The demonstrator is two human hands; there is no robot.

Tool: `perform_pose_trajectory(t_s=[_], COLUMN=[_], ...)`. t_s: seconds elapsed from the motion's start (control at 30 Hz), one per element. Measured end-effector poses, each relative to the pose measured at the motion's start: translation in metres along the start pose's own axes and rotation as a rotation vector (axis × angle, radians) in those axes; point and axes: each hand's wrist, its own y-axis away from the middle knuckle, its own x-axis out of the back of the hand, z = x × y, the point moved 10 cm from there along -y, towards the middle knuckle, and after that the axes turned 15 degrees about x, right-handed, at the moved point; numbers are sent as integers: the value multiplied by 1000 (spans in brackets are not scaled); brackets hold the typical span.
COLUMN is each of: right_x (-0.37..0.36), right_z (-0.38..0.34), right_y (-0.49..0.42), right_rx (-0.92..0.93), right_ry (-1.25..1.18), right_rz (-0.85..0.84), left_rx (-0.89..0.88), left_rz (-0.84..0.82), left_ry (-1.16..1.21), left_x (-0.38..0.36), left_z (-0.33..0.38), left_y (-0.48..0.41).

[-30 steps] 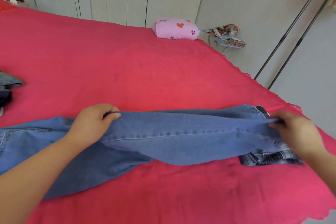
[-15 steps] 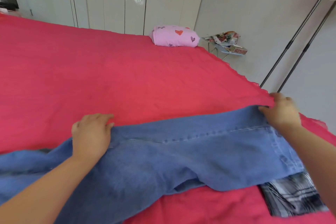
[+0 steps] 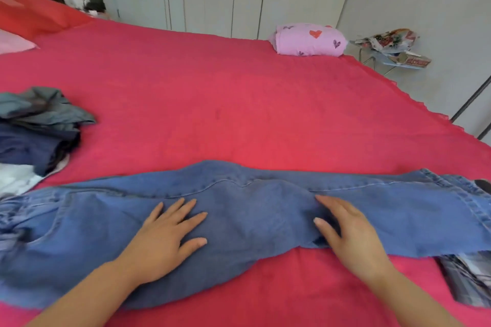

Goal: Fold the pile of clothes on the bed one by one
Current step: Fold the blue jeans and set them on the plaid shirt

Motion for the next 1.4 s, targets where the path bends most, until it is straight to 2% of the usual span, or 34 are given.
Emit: perform_pose_trajectory(t_s=[0.1, 0.13, 0.27, 0.33, 0.47, 0.53, 0.6, 0.63, 0.7, 0.77, 0.87, 0.9, 0.97, 1.0, 1.03, 1.17, 1.3, 1.37, 1.4], right_x=[-44, -62, -119, -122, -117, -121, -130, -135, -148, -154, -162, -166, -174, -176, -175, -154, -145, -156, -172], right_z=[-80, -99, -128, -130, -161, -187, -211, -221, -230, -231, -239, -243, -247, -249, -253, -290, -350, -383, -396], right_y=[-4, -4, 12, 11, 6, 8, 8, 9, 11, 7, 1, -1, -8, -10, -12, -24, -27, -20, -11], right_rx=[106, 134, 145, 92, 116, 158, 221, 232, 256, 192, 185, 213, 249, 243, 249, 334, 344, 398, 442], right_ry=[-79, -81, 117, 173, 191, 135, 85, 60, 117, 133, 194, 221, 259, 238, 219, 143, -34, -41, -78], right_rz=[-112, -195, -550, -550, -540, -593, -560, -565, -550, -532, -565, -554, -518, -513, -499, -349, -252, -342, -481], left_rx=[64, 88, 279, 364, 430, 589, 786, 844, 910, 1022, 1022, 992, 959, 946, 928, 861, 835, 867, 870], left_rz=[-54, -76, -4, 59, 395, 390, 249, 183, 203, 195, 77, -16, -196, -230, -206, 97, 191, 218, 231], left_ry=[85, 68, 54, 117, 189, 266, 441, 632, 1054, 1287, 1558, 1611, 1652, 1656, 1651, 1426, 1372, 1282, 1228], left_x=[0, -1, 13, 20, 60, 64, 43, 30, 17, 2, -18, -21, -26, -23, -15, 61, 125, 138, 139], left_z=[-28, -41, -118, -155, -192, -218, -248, -259, -274, -285, -286, -280, -271, -270, -272, -307, -347, -365, -372], left_y=[9, 17, 51, 65, 85, 92, 93, 92, 94, 99, 96, 93, 91, 90, 89, 86, 93, 102, 107])
